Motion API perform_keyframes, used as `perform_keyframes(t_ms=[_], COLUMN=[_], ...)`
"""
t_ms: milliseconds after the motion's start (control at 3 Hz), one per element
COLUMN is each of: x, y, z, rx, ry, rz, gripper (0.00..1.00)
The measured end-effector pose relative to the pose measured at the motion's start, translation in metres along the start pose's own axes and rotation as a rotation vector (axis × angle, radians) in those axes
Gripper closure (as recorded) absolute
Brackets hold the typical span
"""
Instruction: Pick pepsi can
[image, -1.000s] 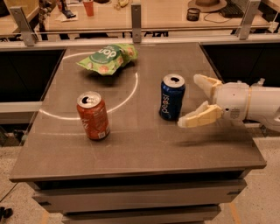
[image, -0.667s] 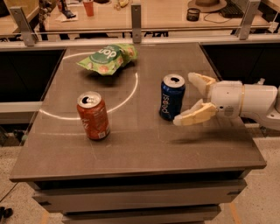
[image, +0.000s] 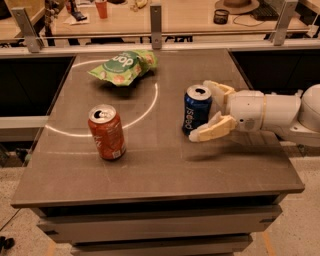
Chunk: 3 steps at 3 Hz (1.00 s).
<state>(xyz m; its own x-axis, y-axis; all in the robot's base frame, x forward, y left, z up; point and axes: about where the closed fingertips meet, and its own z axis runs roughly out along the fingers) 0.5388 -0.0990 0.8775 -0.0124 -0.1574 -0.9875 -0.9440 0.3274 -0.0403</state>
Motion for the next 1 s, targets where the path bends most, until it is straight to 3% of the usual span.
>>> perform_keyframes(t_ms=[333,1000], x=[0.0006,0.0009], y=[0.001,0.0006], z=[0.0073,0.0124], rx=[-0.02,-0.037], ry=[-0.01,-0.027], rz=[-0.003,0.001], gripper=[0.16,0.64])
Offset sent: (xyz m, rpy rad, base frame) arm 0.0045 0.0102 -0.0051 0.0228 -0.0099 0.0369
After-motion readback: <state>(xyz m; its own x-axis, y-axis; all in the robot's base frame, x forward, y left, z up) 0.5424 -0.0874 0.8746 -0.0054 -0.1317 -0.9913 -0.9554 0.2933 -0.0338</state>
